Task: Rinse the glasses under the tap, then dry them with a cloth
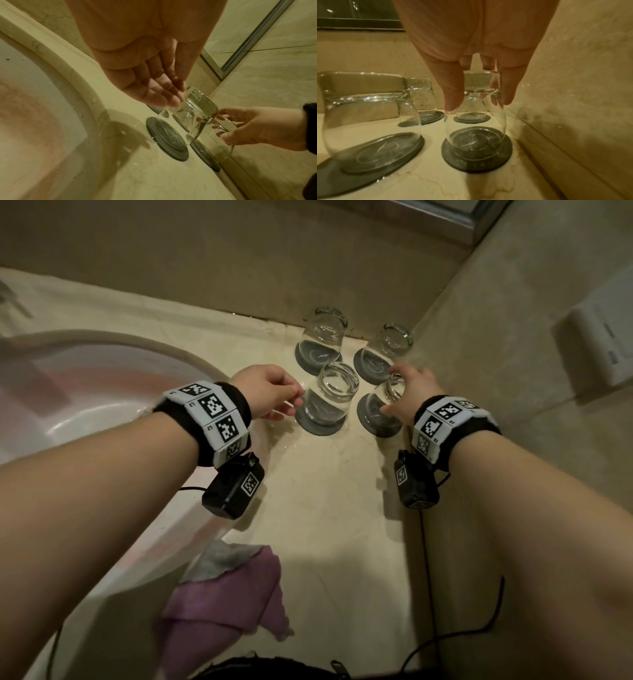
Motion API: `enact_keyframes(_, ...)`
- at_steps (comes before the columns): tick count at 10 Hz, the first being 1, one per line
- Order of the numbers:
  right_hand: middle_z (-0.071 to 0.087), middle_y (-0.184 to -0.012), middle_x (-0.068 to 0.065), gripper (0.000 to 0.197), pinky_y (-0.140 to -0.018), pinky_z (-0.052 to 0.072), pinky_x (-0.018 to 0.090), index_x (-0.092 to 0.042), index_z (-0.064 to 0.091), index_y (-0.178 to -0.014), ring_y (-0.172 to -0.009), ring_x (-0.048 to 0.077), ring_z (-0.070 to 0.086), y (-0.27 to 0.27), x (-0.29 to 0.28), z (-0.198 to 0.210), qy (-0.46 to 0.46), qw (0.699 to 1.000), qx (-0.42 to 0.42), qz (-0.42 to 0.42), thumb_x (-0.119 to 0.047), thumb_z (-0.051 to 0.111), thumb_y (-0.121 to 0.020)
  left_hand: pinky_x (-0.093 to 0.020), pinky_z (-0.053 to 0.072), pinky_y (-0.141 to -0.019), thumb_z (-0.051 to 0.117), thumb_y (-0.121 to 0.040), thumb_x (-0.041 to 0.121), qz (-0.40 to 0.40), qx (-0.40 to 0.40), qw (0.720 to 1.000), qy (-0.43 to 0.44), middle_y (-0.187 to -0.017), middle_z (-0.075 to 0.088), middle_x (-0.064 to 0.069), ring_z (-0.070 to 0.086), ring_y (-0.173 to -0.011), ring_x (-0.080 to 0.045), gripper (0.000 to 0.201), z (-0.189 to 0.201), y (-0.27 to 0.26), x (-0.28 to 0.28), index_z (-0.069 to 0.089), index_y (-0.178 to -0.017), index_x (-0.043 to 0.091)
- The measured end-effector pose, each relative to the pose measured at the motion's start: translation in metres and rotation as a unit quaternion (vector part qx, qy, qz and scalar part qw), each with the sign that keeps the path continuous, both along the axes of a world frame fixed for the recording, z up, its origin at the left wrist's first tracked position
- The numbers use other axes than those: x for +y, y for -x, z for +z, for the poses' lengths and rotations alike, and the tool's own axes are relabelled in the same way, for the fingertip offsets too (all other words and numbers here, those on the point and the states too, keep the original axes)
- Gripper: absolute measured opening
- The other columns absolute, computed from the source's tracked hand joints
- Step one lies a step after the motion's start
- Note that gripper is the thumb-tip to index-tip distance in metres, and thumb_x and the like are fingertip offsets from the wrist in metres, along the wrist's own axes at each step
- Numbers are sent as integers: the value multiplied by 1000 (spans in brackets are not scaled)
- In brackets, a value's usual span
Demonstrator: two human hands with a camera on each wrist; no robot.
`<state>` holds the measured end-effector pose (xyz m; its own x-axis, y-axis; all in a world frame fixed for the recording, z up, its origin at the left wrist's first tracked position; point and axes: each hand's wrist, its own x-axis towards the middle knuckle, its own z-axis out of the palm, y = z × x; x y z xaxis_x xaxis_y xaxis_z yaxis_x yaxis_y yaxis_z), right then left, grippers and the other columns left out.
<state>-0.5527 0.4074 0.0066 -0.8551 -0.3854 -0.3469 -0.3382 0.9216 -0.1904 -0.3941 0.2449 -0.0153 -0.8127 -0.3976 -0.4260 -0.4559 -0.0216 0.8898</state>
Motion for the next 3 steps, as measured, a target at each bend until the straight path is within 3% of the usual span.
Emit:
enact_keyframes(2,22,-151,10,79,-107,35,42,-31,27,-146,-133,32,37,-2,1,-4,0,1000,3,7,-24,73,-81,-25,49,-69,48,-97,13,-3,-5,1000,4,-79,63,1,59,-69,-12,18,-3,-4,-2,58,-81,15)
enact_keyframes(3,17,-154,8,80,-113,27,42,-31,23,-148,-141,29,21,-8,0,-1,11,1000,22,12,-32,70,-82,-24,49,-69,50,-96,14,11,1,1000,15,-80,64,1,60,-71,-11,17,-2,-9,-4,58,-81,16)
